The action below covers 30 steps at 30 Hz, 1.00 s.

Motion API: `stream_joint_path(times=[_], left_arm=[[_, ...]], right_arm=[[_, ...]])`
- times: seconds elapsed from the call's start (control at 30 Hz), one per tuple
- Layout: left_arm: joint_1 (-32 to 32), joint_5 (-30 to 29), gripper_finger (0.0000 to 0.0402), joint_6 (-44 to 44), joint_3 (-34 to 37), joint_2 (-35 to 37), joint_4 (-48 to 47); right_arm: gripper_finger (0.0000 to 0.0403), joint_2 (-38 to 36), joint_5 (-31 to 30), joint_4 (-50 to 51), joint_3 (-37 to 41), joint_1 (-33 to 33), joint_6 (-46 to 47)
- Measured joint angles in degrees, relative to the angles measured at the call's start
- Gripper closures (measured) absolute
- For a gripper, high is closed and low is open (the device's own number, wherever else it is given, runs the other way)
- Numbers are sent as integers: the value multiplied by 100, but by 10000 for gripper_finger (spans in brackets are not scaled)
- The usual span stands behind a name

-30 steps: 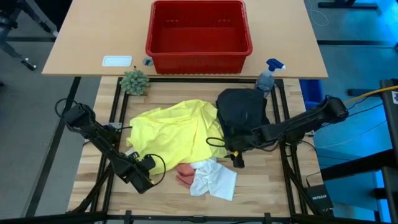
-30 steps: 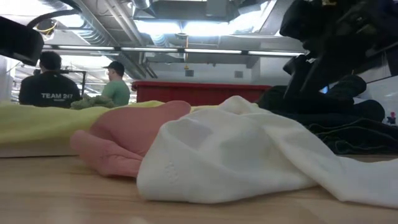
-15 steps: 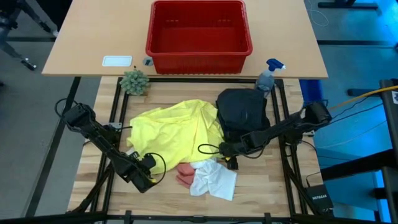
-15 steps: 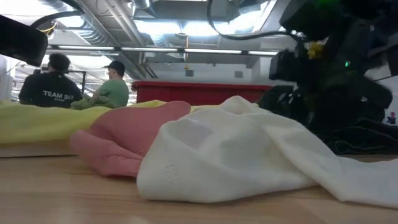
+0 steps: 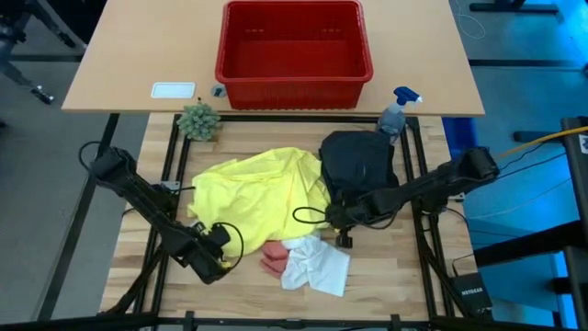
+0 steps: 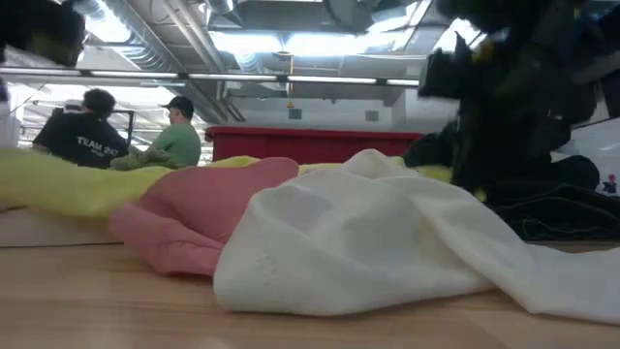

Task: Fold laundry
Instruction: Fold the yellow shirt

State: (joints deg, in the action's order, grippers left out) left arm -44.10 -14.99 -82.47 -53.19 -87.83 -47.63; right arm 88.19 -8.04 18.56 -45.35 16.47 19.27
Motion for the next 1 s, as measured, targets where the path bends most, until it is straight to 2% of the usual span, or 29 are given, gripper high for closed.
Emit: stream_joint_path(times=[0.2, 0.4, 0.57, 0.7, 0.87, 1.0], left_arm=[[0, -681, 401, -242, -393, 690, -1251], [0, -1289, 401, -408, -732, 1236, -2133], [-14, -2098, 401, -403, -1411, 1483, -3161], [-13, -2954, 401, -183, -2259, 1589, -3964], [-13, -4123, 401, 1090, -3620, 1637, -4177], [-93, -4602, 401, 2774, -4645, 1640, -3543]], right_arm=[[401, -767, -144, 888, -596, -125, -298], [402, -1298, -22, 1571, -1273, -520, -465], [402, -1434, 253, 2478, -2419, -844, -998], [402, -1448, 311, 3139, -3641, -1073, -1454], [403, -1448, 317, 3786, -5274, -1255, -1842], [403, -1405, 368, 4530, -6493, -1235, -1928]])
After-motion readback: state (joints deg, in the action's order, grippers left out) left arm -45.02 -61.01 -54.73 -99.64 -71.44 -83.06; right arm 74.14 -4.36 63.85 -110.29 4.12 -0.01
